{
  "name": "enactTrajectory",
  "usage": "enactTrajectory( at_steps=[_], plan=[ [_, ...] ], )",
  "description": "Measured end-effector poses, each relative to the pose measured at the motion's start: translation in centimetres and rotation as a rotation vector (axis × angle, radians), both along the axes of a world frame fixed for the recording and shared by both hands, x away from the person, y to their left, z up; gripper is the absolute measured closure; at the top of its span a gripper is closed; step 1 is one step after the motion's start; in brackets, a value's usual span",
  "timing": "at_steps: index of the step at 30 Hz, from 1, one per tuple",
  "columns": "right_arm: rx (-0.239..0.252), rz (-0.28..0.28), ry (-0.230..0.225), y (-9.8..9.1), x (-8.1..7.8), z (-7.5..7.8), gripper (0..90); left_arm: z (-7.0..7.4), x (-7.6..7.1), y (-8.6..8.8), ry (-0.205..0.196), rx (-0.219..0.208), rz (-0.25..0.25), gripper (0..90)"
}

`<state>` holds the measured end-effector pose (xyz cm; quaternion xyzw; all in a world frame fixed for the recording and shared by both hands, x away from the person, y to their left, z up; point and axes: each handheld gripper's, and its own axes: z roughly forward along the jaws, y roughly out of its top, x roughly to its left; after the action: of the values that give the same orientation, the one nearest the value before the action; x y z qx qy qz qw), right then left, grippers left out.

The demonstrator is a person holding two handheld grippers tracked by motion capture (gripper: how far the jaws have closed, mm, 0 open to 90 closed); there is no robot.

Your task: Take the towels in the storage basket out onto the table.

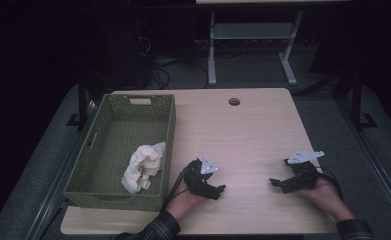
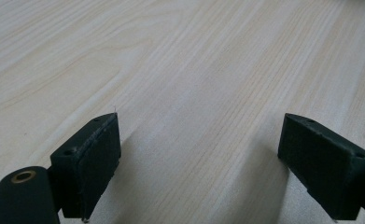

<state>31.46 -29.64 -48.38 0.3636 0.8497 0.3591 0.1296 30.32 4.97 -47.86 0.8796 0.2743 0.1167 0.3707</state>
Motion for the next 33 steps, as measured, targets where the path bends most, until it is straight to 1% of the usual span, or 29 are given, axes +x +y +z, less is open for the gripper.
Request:
enactTrajectory(
  at_steps=[14,16,17,18,19,21,25,26,31,33],
  plan=[
    [-0.002,0.002,-0.001,0.0,0.0,0.0,1.8,0.4,0.0,-0.2,0.027,0.034,-0.022,12.6],
    [-0.002,0.001,0.0,0.0,0.0,0.0,1.8,0.6,0.0,-0.1,0.036,0.032,-0.014,12.6],
    [-0.003,0.001,-0.002,0.0,0.0,0.0,1.8,0.7,-0.1,-0.1,0.036,0.023,-0.012,12.6],
    [-0.003,0.001,-0.002,0.0,0.0,0.0,1.8,0.9,-0.2,0.0,0.029,0.025,-0.014,12.6],
    [-0.003,0.001,-0.002,0.0,0.0,0.0,1.8,1.0,-0.2,0.1,0.032,0.023,-0.014,12.6],
    [-0.003,0.001,-0.002,0.0,0.0,0.0,1.8,1.1,-0.2,0.2,0.025,0.023,-0.004,12.6],
    [-0.003,0.002,-0.003,0.0,0.0,0.0,1.8,1.4,-0.3,0.5,0.026,0.025,0.009,12.6],
    [-0.003,0.002,-0.002,0.0,0.0,0.0,1.8,1.5,-0.3,0.6,0.028,0.017,0.012,12.7],
    [-0.003,0.001,-0.002,0.0,0.0,0.0,1.8,2.0,-0.4,0.7,0.018,0.026,0.025,12.8],
    [-0.003,0.001,-0.002,0.0,0.0,0.0,1.8,2.2,-0.4,0.8,0.018,0.016,0.032,12.8]
  ],
)
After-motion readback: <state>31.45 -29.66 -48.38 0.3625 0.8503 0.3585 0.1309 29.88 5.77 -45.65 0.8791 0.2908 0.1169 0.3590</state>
